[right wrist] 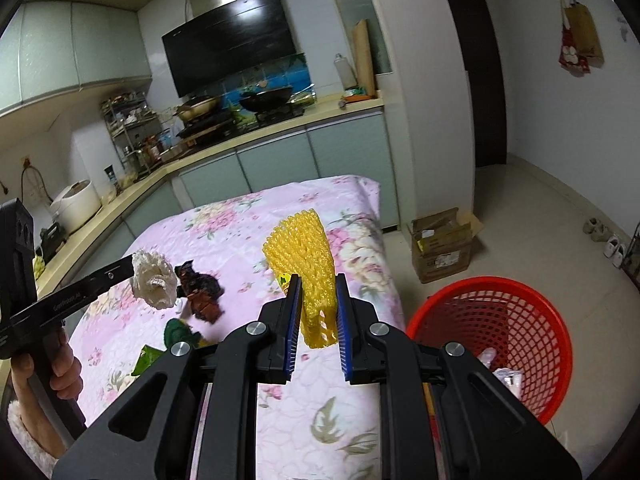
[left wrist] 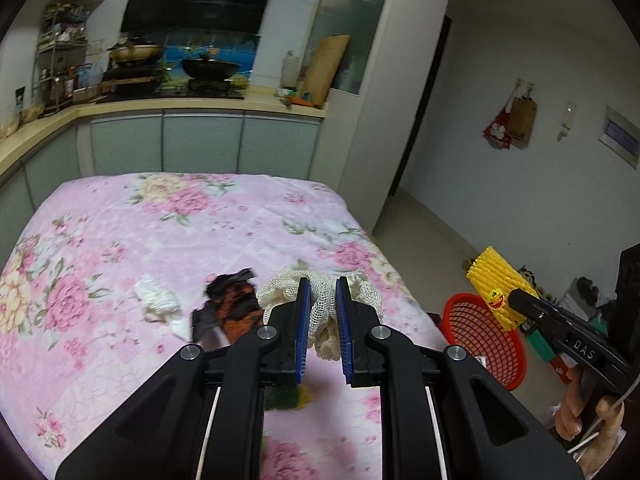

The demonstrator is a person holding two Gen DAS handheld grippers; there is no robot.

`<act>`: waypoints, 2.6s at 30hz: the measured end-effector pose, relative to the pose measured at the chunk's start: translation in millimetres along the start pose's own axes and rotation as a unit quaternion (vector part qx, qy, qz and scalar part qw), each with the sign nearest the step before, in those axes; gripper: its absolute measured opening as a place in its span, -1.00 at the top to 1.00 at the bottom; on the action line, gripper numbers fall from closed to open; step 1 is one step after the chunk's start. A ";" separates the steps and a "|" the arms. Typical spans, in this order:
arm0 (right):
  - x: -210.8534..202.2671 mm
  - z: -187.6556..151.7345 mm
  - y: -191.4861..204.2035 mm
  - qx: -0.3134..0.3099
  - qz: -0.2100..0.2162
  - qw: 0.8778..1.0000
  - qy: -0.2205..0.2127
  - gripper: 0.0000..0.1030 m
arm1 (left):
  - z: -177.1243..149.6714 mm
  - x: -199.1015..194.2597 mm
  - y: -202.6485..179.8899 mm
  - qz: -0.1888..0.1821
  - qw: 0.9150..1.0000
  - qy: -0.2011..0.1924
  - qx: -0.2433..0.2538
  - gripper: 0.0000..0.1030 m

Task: Collect trash
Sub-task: 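Carry the cream cloth and yellow sponge to the red basket and release both, then move both tools back from the basket to the bed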

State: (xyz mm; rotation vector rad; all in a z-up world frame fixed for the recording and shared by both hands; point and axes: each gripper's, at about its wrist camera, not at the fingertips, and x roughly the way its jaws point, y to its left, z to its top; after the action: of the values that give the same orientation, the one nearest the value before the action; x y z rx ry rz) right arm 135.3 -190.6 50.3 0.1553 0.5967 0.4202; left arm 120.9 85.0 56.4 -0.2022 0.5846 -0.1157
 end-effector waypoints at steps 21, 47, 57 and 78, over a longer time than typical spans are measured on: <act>-26.7 5.3 -73.5 0.075 -0.082 0.994 -0.022 0.67 | 6.2 50.1 -112.1 -0.079 0.994 0.033 0.071 0.76; -11.9 -7.5 -140.2 0.169 -0.170 0.971 0.008 0.49 | -20.3 158.8 -218.7 -0.144 0.974 0.141 0.105 0.76; -6.5 -13.2 -154.7 0.199 -0.173 0.964 0.027 0.06 | -31.1 165.5 -222.8 -0.143 0.972 0.146 0.119 0.15; -24.3 -3.8 -112.6 0.156 -0.151 0.976 -0.026 -0.48 | -19.2 80.8 -153.4 -0.065 0.989 0.066 0.116 -0.52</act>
State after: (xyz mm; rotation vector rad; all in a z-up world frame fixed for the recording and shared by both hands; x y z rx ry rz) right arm 153.1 -302.7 30.3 0.3698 0.6210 0.0243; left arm 169.3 -80.8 31.6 -0.0073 0.6840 -0.3243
